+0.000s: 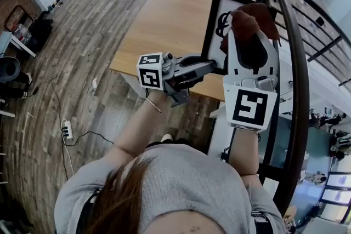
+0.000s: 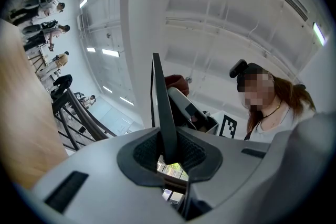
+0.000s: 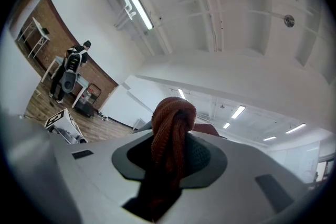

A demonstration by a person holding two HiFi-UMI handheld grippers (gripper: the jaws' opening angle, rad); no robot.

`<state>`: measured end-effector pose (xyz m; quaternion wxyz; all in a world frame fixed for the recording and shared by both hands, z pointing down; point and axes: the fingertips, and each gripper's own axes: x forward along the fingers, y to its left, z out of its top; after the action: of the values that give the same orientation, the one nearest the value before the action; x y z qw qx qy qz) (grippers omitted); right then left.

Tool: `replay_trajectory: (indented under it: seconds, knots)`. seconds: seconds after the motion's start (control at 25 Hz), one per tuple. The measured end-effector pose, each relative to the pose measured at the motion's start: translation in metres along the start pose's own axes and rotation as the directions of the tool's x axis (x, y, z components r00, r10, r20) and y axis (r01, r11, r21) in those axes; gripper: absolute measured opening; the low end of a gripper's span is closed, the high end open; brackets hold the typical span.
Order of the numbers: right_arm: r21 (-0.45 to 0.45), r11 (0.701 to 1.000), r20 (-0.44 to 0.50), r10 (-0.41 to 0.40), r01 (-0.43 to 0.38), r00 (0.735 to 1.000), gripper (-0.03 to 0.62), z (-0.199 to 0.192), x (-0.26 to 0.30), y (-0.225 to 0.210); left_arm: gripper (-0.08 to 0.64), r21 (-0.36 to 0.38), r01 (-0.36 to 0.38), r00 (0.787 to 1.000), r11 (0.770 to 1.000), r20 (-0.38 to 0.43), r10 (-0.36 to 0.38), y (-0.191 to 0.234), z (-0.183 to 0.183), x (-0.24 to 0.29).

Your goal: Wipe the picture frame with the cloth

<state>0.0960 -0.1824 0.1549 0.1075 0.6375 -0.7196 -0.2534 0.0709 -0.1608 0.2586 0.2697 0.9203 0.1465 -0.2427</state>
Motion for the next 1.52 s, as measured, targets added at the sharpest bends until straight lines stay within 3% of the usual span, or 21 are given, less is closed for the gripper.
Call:
replay_trajectory:
  seconds: [0.6, 0.88, 1.08, 1.24, 1.52]
  knots:
    - [0.048, 0.997, -0.045, 0.064, -0.062, 0.997, 0.133, -0.028, -0.017, 0.023, 0.055, -0.001, -0.021, 0.999, 1.0, 0.027, 0.021, 0.007, 0.002, -0.006]
    - [0.094, 0.993, -0.006, 0.079, -0.078, 0.997, 0.133, -0.032, -0.028, 0.029, 0.055, 0.004, -0.016, 0.999, 1.0, 0.039, 0.015, 0.008, 0.003, -0.005]
    - [0.058, 0.993, -0.005, 0.107, -0.106, 0.994, 0.133, -0.037, -0.036, 0.037, 0.055, -0.011, -0.008, 0.998, 1.0, 0.06, 0.009, 0.008, 0.005, -0.006]
    - [-0.018, 0.991, -0.041, 0.133, -0.134, 0.99, 0.133, -0.044, -0.039, 0.046, 0.055, -0.025, -0.002, 0.997, 1.0, 0.081, 0.004, 0.01, 0.008, -0.008]
    - [0.061, 0.986, -0.121, 0.165, -0.158, 0.979, 0.133, -0.066, -0.049, 0.053, 0.055, -0.017, -0.032, 0.998, 0.999, 0.054, 0.032, 0.015, 0.004, -0.008]
